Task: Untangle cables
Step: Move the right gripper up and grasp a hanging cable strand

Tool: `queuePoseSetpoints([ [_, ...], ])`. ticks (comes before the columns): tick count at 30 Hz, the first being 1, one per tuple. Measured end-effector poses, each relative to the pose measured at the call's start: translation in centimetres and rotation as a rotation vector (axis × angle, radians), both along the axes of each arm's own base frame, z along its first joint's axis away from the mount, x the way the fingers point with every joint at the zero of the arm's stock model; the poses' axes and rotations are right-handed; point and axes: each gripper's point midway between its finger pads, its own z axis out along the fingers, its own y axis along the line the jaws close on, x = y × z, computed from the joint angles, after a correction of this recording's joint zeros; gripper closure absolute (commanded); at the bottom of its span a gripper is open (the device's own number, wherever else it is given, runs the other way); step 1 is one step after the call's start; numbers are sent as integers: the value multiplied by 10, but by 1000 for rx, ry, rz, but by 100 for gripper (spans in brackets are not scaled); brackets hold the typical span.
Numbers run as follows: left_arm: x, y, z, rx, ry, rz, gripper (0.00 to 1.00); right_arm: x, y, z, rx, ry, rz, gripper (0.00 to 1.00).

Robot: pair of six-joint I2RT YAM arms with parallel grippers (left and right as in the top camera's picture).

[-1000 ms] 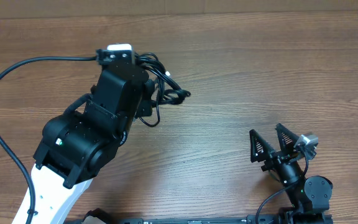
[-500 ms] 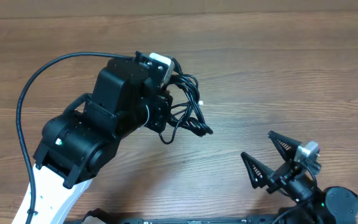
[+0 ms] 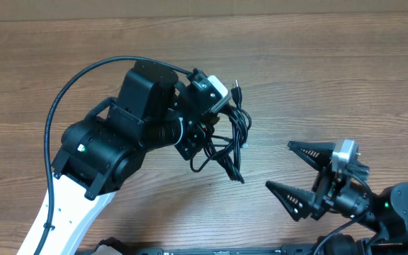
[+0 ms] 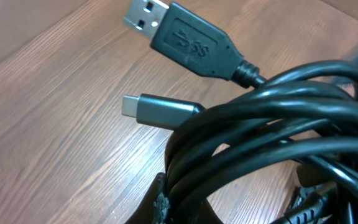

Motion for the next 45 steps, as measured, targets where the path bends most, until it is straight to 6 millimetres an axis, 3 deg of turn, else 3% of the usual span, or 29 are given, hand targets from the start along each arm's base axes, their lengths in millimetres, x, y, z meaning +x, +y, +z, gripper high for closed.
queuePoseSetpoints([
  [4, 8, 5, -2, -27, 65, 148, 96, -20, 8, 34, 65, -82, 111, 0],
  [8, 1, -15, -15, 17, 88, 208, 96, -25, 10, 36, 97, -18, 141, 1],
  [9, -1, -22, -20, 38, 87, 202, 96, -24, 10, 35, 102, -3, 144, 11],
  [10, -1, -28, -27, 66, 84, 200, 96, -22, 10, 32, 103, 17, 141, 16],
  [13, 1, -36, -38, 129, 58, 210, 96, -8, 8, 19, 120, 137, 99, 16],
  [17, 6, -30, -38, 158, 21, 238, 96, 20, 3, -2, 130, 273, 19, 23],
  [22, 9, -39, -31, 112, 9, 220, 96, 25, 4, -6, 122, 288, 23, 31],
  [24, 14, -47, -31, 93, 7, 216, 96, 24, 4, -7, 114, 277, 29, 39],
  [25, 15, -50, -33, 91, 13, 212, 96, 24, 4, -7, 114, 277, 30, 55],
  [27, 19, -61, -43, 90, 41, 196, 96, 23, 4, -7, 106, 265, 32, 75],
  [29, 20, -67, -46, 83, 49, 186, 96, 23, 4, -10, 98, 266, 29, 81],
  [34, 20, -73, -42, 46, 56, 178, 96, 28, 1, -21, 83, 305, -12, 82],
  [38, 18, -78, -40, 25, 66, 160, 96, 30, -1, -22, 71, 291, -30, 96],
  [45, 27, -91, -21, -106, 77, 211, 96, 17, 5, -29, -24, 168, 57, 96],
])
